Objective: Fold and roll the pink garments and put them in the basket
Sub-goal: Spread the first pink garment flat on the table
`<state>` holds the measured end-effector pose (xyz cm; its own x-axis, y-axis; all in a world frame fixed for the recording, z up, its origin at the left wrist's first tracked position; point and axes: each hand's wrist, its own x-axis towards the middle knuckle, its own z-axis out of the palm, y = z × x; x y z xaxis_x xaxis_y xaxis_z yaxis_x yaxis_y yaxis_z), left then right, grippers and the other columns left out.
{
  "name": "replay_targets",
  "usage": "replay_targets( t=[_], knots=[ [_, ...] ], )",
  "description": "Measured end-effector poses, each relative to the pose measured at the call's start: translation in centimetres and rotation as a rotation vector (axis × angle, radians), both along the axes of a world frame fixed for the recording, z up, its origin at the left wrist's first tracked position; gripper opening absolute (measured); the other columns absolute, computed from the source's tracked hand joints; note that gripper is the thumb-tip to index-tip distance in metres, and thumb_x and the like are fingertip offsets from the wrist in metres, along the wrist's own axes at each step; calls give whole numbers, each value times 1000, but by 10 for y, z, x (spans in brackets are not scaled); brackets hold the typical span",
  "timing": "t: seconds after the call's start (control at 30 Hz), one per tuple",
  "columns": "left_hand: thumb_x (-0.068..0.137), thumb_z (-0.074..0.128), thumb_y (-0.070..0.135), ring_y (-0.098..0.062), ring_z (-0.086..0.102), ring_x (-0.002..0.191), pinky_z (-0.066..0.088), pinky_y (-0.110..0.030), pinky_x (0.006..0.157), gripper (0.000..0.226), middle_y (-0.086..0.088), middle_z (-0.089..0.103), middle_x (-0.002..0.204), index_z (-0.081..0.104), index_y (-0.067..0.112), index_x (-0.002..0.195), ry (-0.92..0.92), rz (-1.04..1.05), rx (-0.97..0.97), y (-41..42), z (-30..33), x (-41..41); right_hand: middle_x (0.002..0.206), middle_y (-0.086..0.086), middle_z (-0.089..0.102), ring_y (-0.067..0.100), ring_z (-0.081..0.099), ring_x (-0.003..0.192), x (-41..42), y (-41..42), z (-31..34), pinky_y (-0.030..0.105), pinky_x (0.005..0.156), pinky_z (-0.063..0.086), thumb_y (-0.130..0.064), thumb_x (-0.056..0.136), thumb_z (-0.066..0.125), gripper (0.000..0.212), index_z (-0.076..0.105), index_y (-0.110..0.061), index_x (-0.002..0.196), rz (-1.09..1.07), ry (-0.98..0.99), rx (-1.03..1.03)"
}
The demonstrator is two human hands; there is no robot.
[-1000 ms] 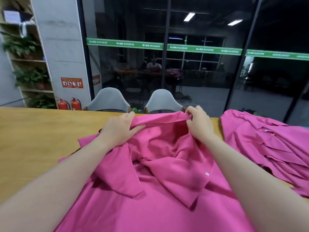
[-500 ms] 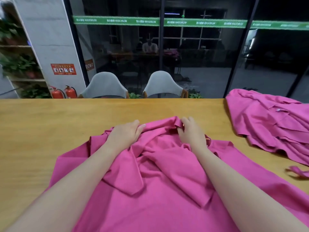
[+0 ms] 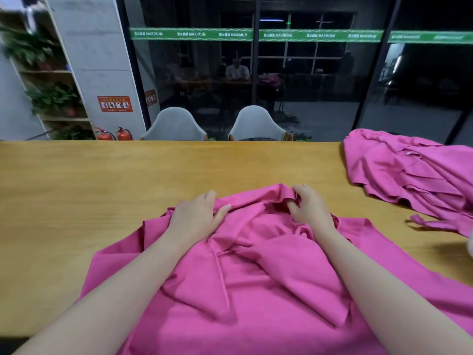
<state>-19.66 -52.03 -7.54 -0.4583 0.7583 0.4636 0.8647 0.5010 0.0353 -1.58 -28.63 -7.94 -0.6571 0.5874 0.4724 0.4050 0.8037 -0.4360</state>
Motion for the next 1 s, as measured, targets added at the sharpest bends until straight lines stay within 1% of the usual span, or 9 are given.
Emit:
replay_targets(
  t=[0.1, 0.27, 0.4, 0.47, 0.53, 0.63, 0.73, 0.9, 1.0],
  knots=[
    [99, 38, 60, -35, 68, 80, 50, -42, 63, 46, -6, 67, 88, 52, 17, 92, 43, 57, -24, -18, -5, 23, 81, 2, 45, 35, 53, 83, 22, -18, -3, 37, 65, 26, -18, 93, 62, 11, 55, -15, 86, 11, 12, 6],
    [105, 33, 51, -37, 68, 91, 48, -43, 69, 36, -6, 70, 96, 52, 21, 99, 18, -10, -44, -37, 6, 48, 84, 0, 45, 37, 55, 87, 46, -42, -1, 40, 65, 34, -24, 94, 61, 11, 56, -14, 91, 29, -44, 54],
    [106, 35, 48, -38, 66, 79, 47, -43, 61, 34, -8, 68, 82, 46, 24, 85, 15, -105, 80, -39, 37, 37, 87, 5, 57, 36, 56, 85, 54, -29, 32, 43, 64, 42, -15, 83, 60, 16, 46, -22, 84, 37, -85, 152],
    [106, 33, 50, -37, 64, 74, 46, -42, 59, 37, -6, 67, 78, 44, 24, 82, 63, -111, 94, -33, 57, 16, 91, 6, 60, 36, 57, 86, 48, -11, 54, 44, 67, 46, -10, 80, 57, 15, 51, -20, 89, 24, -88, 217],
    [104, 29, 54, -35, 64, 72, 46, -41, 57, 44, -5, 66, 76, 46, 22, 81, 144, -124, 67, -21, 74, -10, 94, 7, 61, 36, 58, 86, 33, 9, 72, 42, 66, 47, -10, 81, 56, 18, 58, -19, 96, 17, -114, 285],
    [103, 26, 56, -33, 63, 73, 46, -40, 57, 47, -2, 66, 79, 50, 21, 82, 228, -134, -30, 6, 91, -51, 98, 5, 61, 35, 60, 88, -6, 43, 87, 39, 63, 41, -12, 80, 56, 20, 58, -21, 98, 11, -207, 350],
    [102, 19, 58, -31, 63, 73, 45, -39, 59, 50, -2, 66, 81, 50, 21, 86, 245, -83, -126, 36, 92, -92, 101, 4, 61, 36, 62, 90, -51, 72, 92, 41, 66, 47, -14, 82, 57, 17, 57, -22, 98, 21, -253, 373],
    [105, 23, 58, -29, 63, 78, 42, -38, 61, 48, -3, 66, 85, 51, 21, 90, 158, -23, -216, 82, 65, -158, 104, 7, 58, 37, 61, 90, -120, 117, 70, 42, 69, 48, -15, 86, 56, 13, 56, -20, 98, 71, -358, 370],
    [104, 27, 61, -26, 60, 75, 47, -39, 64, 47, 1, 62, 81, 49, 24, 84, 19, 3, -220, 101, 36, -182, 108, 7, 56, 37, 60, 97, -150, 142, 43, 39, 70, 43, -18, 92, 56, 15, 58, -19, 108, 112, -425, 294]
  ],
)
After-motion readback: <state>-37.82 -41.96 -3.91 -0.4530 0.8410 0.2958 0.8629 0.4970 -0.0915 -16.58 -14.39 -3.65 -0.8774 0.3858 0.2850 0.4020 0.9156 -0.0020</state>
